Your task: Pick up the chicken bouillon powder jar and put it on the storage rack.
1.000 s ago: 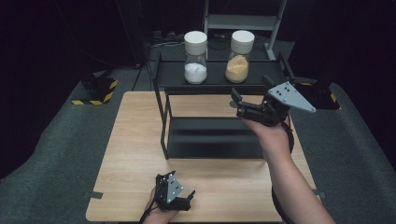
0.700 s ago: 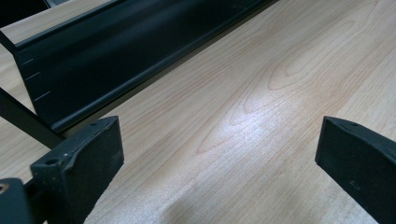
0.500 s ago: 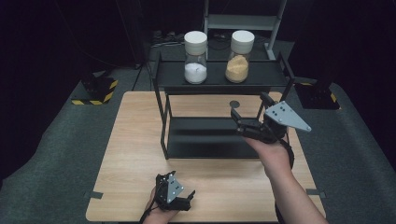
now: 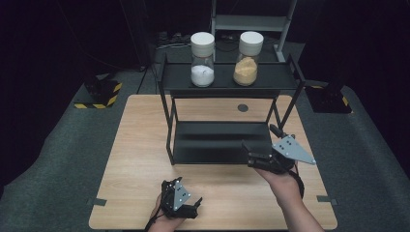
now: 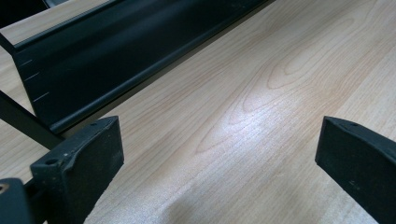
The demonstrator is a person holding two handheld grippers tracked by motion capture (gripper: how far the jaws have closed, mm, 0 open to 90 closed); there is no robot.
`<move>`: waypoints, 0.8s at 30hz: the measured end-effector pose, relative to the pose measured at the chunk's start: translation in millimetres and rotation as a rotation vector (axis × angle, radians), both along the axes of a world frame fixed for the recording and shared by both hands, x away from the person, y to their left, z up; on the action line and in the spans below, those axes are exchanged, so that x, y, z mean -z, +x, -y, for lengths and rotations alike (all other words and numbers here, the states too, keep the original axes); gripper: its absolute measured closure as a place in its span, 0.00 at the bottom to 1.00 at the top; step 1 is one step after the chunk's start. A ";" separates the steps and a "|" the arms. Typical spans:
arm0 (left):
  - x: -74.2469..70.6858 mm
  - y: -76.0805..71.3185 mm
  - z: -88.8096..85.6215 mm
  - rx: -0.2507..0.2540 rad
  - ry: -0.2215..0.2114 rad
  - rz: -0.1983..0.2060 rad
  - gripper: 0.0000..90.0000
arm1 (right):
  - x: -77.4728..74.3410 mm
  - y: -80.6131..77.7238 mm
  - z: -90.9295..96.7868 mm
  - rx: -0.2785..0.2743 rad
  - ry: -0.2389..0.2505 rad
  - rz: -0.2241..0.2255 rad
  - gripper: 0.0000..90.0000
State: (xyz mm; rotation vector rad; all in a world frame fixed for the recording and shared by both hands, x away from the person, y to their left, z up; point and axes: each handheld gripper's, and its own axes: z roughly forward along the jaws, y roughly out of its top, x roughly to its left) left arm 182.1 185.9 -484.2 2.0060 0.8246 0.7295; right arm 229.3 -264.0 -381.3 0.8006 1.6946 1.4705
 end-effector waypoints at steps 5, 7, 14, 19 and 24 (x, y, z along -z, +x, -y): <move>0.0 -0.1 -0.1 -0.001 -0.001 0.000 0.02 | 22.1 -8.4 5.0 0.005 -0.034 -0.023 0.00; 0.1 -0.2 0.0 0.000 -0.001 0.000 0.02 | 30.4 -11.7 6.9 0.005 -0.044 -0.036 0.00; -0.1 0.2 -0.2 0.004 0.002 0.000 0.02 | 57.9 -21.7 11.8 0.022 -0.086 -0.092 0.00; 0.0 -0.3 0.0 0.005 0.004 0.002 0.02 | 78.9 -26.7 15.6 0.033 -0.114 -0.140 0.00; -0.2 -0.1 -0.2 0.005 0.004 0.002 0.02 | 94.4 -30.9 18.4 0.043 -0.139 -0.193 0.00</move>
